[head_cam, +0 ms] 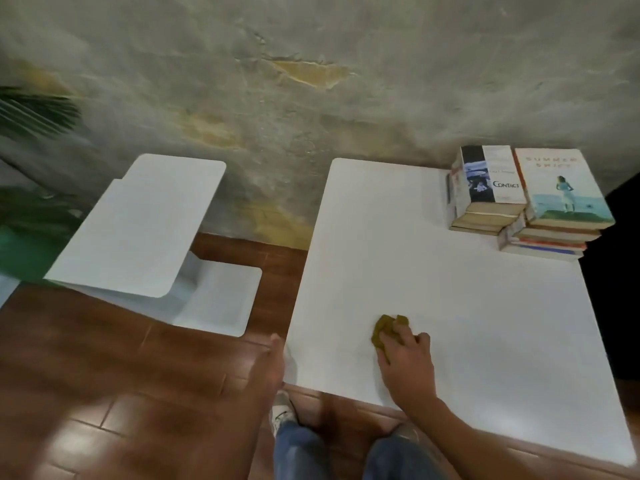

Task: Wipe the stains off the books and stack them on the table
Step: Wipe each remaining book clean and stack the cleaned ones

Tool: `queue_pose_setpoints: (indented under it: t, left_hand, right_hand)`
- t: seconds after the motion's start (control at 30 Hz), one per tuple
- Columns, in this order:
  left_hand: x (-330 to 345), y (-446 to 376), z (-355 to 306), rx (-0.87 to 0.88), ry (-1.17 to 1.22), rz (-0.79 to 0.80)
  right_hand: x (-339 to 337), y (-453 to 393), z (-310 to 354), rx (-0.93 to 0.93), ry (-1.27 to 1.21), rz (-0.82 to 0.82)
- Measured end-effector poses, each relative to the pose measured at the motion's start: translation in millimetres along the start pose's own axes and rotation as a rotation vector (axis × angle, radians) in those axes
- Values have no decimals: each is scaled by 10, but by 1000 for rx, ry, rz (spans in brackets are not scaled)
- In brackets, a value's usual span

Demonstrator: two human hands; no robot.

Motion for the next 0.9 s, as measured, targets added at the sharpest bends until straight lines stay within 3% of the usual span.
queue_pose_setpoints:
  t: [0.1, 0.27, 0.33, 0.43, 0.6, 0.67, 0.77, 0.83, 0.9]
  left_hand:
    - [-26, -45, 6, -67, 187, 138]
    - [-140, 409, -146, -191, 135, 427]
    - [-373, 249, -100, -179, 163, 382]
    - [-759, 15, -74, -140, 138, 300]
    - [-1279, -285, 53, -142, 99, 171]
    - [-1359, -293, 81, -139, 64, 161]
    - [-1386, -180, -94, -85, 73, 170]
    - [-1389, -75, -296, -41, 77, 169]
    - [-1357, -26, -475, -11, 106, 173]
  right_hand:
    - [208, 49, 561, -48, -38, 47]
    - [571, 60, 1697, -147, -128, 303]
    - [631, -45, 1918, -49, -324, 338]
    - [492, -244, 1802, 190, -585, 213]
    - [153, -403, 1277, 537, -681, 101]
    - [143, -374, 1134, 732, -1028, 87]
    - [270, -487, 1439, 890, -1856, 246]
    - [286, -628, 1798, 877, -2109, 432]
    - [315, -773, 2148, 810, -2196, 613]
Point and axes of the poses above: each hand's wrist, its own y-axis away from the middle knuckle, its own x-axis out of the palm, z = x × y, the point moved 6 cm from there along -y, towards the middle knuckle, and after that the axes turned 9 degrees about z, right-handed, at the moved point
